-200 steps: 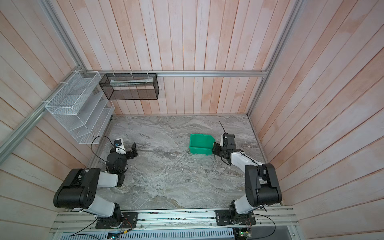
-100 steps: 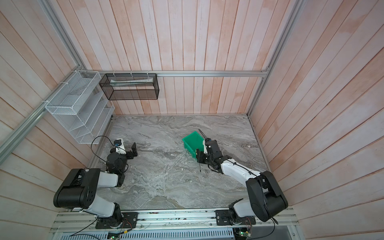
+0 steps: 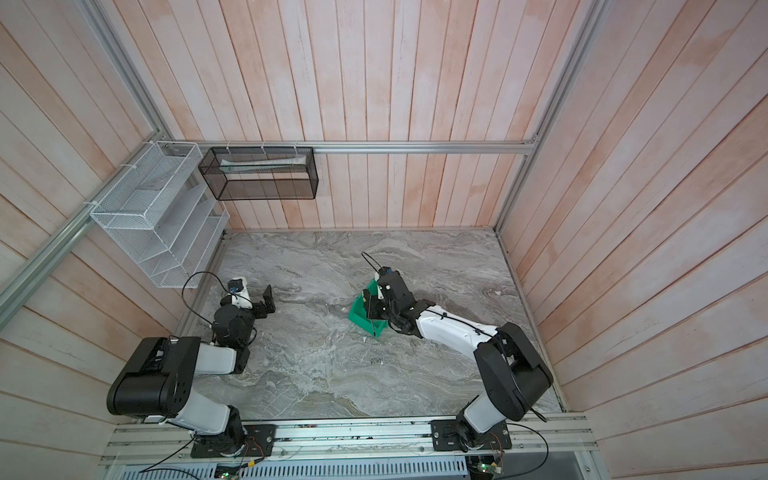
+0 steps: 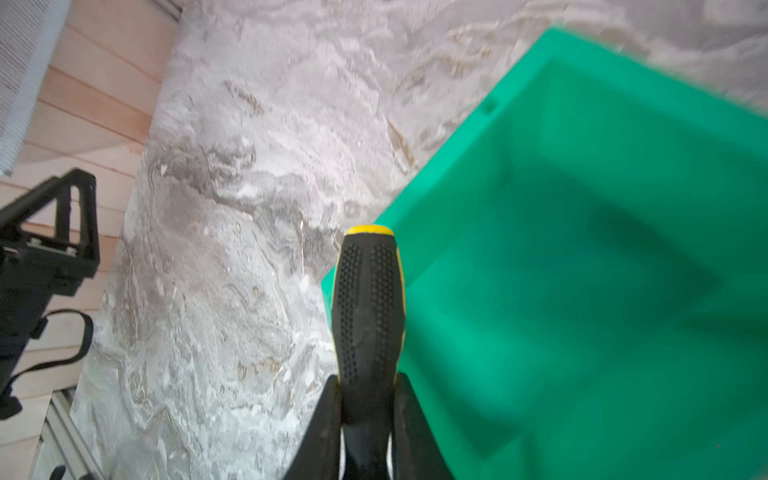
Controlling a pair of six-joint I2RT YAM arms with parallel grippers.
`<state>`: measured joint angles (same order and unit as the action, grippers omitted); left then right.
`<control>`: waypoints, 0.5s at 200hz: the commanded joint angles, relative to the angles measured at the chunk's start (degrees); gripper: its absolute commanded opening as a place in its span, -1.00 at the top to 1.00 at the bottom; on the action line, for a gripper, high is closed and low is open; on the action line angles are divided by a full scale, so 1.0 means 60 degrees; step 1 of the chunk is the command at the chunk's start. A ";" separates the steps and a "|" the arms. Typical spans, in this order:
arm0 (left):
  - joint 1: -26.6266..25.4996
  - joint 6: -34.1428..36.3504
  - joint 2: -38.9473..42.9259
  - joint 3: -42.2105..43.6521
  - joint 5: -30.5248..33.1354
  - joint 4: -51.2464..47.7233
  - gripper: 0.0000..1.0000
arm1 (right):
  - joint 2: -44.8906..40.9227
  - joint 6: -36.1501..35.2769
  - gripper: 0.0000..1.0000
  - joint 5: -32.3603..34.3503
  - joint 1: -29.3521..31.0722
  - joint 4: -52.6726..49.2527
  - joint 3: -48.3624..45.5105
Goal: Put the screwdriver in the bin
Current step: 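Lower the screwdriver into the green bin with the right gripper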
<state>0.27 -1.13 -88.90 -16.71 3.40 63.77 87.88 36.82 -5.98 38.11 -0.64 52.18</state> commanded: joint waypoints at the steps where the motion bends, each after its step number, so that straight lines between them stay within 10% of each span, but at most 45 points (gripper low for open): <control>1: 0.0028 -0.0034 0.0090 0.0002 -0.0083 -0.0077 -1.00 | -0.0456 0.0789 0.98 0.0513 -0.0270 -0.0015 0.0082; 100: 0.0028 -0.0037 0.0094 0.0001 -0.0083 -0.0080 -1.00 | 0.0605 0.1178 0.97 0.1187 -0.0534 0.0299 0.0857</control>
<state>0.27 -1.13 -88.90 -16.71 3.40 63.77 88.64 43.70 -2.11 35.24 1.28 57.47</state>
